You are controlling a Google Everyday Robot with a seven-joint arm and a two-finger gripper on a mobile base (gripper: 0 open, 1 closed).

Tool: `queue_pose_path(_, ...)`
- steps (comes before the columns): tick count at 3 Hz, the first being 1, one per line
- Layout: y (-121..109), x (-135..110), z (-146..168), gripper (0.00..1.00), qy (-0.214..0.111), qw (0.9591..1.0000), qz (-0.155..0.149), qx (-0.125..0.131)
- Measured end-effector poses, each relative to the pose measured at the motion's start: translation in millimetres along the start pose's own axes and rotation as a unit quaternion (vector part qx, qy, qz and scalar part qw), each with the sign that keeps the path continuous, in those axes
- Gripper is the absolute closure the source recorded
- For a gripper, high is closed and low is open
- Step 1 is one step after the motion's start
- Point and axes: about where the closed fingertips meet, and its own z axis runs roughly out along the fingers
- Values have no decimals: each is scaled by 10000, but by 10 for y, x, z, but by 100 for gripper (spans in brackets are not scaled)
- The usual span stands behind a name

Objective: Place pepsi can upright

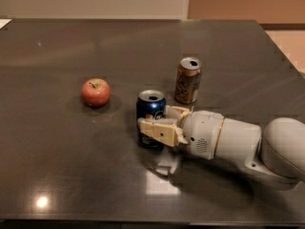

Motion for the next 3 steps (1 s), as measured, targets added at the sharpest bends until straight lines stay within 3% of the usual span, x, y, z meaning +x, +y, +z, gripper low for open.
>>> queue_pose_path(2, -93, -26, -30, 100, 138, 9976, -682, -40)
queue_pose_path(3, -101, -59, -34, 81, 199, 9948, -997, -80)
